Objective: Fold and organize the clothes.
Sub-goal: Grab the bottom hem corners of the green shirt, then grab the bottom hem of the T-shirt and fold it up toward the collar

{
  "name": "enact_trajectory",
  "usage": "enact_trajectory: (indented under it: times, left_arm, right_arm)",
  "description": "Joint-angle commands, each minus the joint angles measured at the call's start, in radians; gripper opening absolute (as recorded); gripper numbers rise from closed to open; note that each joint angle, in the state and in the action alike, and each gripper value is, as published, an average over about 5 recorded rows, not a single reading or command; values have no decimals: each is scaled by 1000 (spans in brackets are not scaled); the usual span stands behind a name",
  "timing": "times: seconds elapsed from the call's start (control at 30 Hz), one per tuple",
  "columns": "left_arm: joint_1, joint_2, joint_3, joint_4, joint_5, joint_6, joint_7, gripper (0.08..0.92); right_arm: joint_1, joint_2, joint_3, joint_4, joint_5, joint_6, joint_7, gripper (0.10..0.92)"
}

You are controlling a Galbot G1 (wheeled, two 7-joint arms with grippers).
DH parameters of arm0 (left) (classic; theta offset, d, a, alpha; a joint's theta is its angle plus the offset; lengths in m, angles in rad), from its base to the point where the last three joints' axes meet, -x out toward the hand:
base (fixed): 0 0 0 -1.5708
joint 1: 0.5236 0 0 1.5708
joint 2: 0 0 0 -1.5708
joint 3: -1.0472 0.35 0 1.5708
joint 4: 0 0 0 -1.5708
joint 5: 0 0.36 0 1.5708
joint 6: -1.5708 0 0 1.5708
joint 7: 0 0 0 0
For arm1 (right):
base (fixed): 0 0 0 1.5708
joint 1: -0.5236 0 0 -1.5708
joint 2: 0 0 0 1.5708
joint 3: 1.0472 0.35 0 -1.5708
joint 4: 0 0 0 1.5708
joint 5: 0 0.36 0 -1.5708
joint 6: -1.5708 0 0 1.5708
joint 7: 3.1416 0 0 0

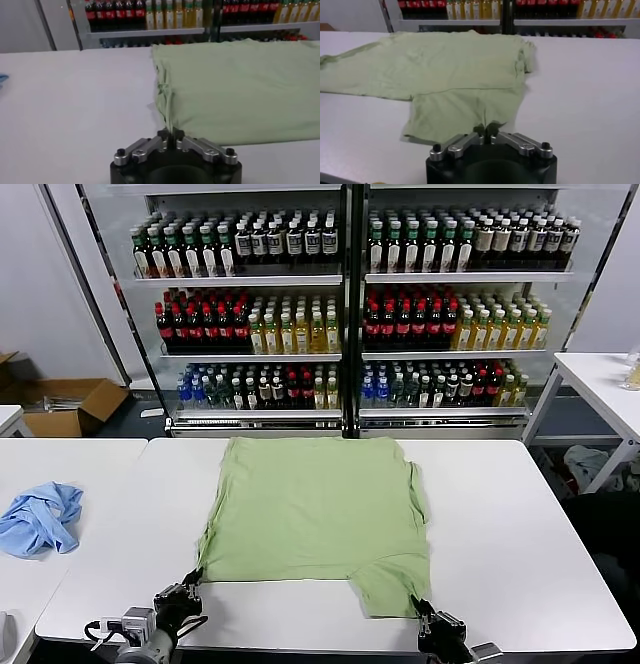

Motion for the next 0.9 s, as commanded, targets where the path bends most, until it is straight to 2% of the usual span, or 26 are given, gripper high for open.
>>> enact_trajectory:
  times: [0.03, 0.27, 0.77, 0.9]
  left_arm:
    - [35, 6, -8, -64, -21, -12, 13, 81]
    - [175, 30, -34, -195, -18, -17, -5, 81]
    - [394, 38, -141, -327, 11, -56, -34, 81]
    - [412, 54, -197, -367, -17, -46, -38, 81]
  right_arm:
    - [-16, -27, 53, 62, 68, -18, -24, 110]
    - [-122, -76, 197, 196, 144, -110, -70, 110]
    - [-275, -64, 328, 324, 64, -250, -199, 110]
    - [-255, -70, 343, 364, 68, -250, -206, 110]
